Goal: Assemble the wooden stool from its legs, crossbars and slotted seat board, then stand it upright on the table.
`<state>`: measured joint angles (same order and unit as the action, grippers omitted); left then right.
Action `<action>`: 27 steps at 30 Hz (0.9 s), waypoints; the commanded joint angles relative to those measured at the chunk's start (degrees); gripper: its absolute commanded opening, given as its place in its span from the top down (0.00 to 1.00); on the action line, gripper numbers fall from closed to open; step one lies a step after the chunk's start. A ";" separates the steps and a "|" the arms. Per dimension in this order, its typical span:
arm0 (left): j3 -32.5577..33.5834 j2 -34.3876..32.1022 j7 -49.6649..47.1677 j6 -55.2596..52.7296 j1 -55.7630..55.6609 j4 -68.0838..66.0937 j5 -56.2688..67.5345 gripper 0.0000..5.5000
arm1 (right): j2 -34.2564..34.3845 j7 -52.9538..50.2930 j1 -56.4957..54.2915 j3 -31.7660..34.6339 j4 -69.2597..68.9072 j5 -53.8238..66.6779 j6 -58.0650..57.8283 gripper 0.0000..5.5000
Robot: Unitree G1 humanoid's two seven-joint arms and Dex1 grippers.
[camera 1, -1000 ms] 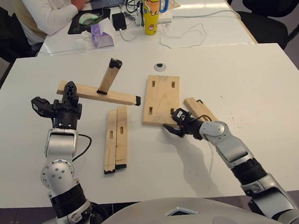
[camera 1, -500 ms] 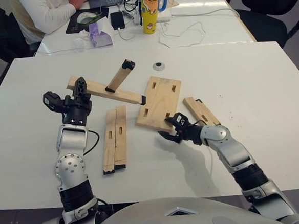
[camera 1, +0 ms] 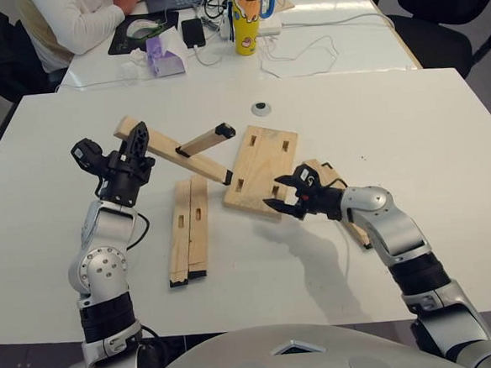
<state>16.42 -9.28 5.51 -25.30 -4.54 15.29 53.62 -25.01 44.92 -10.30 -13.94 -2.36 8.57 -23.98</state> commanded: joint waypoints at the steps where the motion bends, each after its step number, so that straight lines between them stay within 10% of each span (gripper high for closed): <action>1: -0.99 0.68 1.51 -1.23 -1.55 -0.46 0.46 0.81 | 0.11 -0.47 -0.26 0.69 0.51 0.05 0.65 0.41; 27: -5.55 1.46 4.71 0.89 -0.72 -2.88 -11.24 0.81 | 0.22 -0.32 -1.10 0.53 0.90 0.05 0.37 0.41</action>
<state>12.45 -7.16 10.09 -24.41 -5.37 12.33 45.48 -24.86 44.67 -10.31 -13.87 -1.69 8.49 -23.61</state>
